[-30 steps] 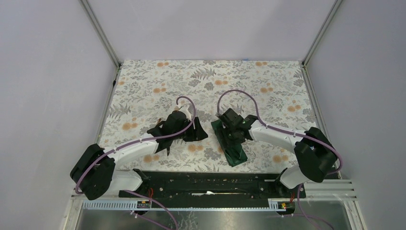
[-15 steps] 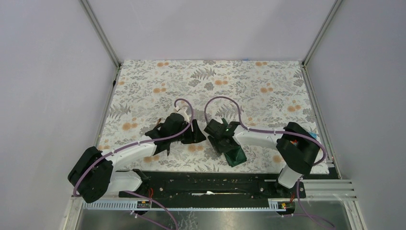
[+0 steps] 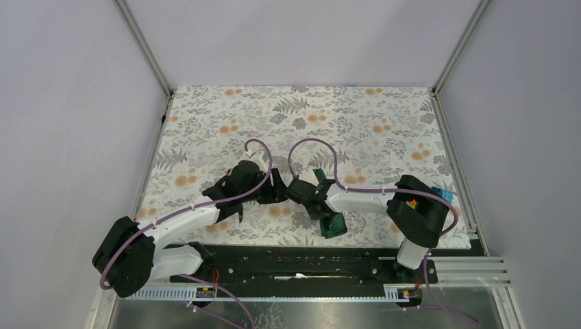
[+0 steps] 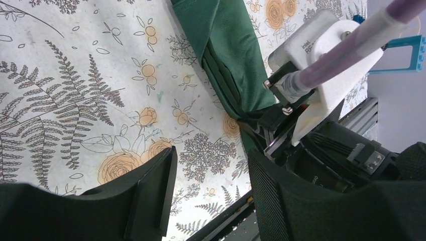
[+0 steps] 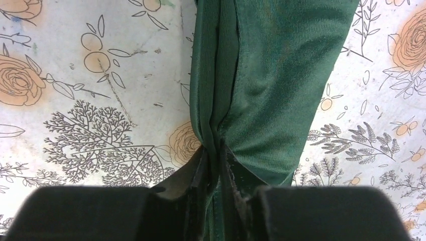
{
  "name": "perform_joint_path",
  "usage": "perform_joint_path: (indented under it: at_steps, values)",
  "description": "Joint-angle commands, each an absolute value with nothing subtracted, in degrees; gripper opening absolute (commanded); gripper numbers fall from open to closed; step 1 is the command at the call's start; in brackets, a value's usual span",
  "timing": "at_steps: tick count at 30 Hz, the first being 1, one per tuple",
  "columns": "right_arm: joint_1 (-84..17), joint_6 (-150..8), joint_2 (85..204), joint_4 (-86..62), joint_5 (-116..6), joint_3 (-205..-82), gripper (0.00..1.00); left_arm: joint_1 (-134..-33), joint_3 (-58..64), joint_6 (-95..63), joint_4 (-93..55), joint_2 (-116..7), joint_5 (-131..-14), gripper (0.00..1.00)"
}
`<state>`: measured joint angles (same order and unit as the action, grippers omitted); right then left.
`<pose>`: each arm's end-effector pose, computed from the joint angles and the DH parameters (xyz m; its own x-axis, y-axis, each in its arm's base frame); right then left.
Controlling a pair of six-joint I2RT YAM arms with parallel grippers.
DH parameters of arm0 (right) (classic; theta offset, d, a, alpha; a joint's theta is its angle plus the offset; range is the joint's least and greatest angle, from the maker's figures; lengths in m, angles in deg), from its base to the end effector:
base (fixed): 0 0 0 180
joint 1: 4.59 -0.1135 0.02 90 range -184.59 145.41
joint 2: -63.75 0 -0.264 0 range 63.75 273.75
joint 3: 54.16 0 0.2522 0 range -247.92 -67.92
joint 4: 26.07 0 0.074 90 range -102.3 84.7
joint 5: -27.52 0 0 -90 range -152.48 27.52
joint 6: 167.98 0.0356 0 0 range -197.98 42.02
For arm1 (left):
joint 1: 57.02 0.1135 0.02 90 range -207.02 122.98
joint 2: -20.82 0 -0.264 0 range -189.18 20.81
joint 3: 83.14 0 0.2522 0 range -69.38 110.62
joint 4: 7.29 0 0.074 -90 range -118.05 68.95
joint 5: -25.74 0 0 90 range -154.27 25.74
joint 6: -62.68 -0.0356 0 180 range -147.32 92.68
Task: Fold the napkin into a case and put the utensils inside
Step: Pick up the smaller rectangle-folded napkin from the center of the board, then turn over the smaller rectangle-folded napkin at the center of the board.
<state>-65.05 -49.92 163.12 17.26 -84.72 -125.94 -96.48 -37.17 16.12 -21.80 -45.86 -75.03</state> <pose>0.1702 0.2730 0.1561 -0.7613 -0.4603 -0.4567 -0.4376 0.8845 -0.1619 0.1814 -0.1579 0.2039 -0.8336 -0.1887 -0.5191 0.2328 0.7323 -0.6400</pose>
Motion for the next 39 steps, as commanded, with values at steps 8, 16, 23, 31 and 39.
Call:
perform_joint_path:
  at_steps: [8, 16, 23, 31, 39]
  values:
    - [-65.36, -50.95, 159.07, 12.89, -82.79, -127.6, 0.0, -95.36, -37.82, 16.28, -24.78, -40.35, -70.34, 0.59]
    - [-63.88, -45.36, 153.56, 1.75, -57.22, -131.24, 0.0, -94.64, -37.35, 18.21, -34.85, -26.57, -55.62, 0.62]
    - [-52.77, -24.59, 156.87, -38.9, -29.77, -114.91, 0.0, -94.63, -35.9, 18.43, -38.7, -19.48, -51.6, 0.63]
    - [-41.44, -14.03, 166.08, -66.35, -18.37, -103.53, 0.0, -94.57, -35.03, 18.3, -35.87, -24.66, -56.84, 0.62]
    - [-33.23, -27.37, 166.31, -49.29, -15.08, -103.99, 0.21, -94.62, -35.63, 17.71, -24.42, -34.63, -70.27, 0.65]
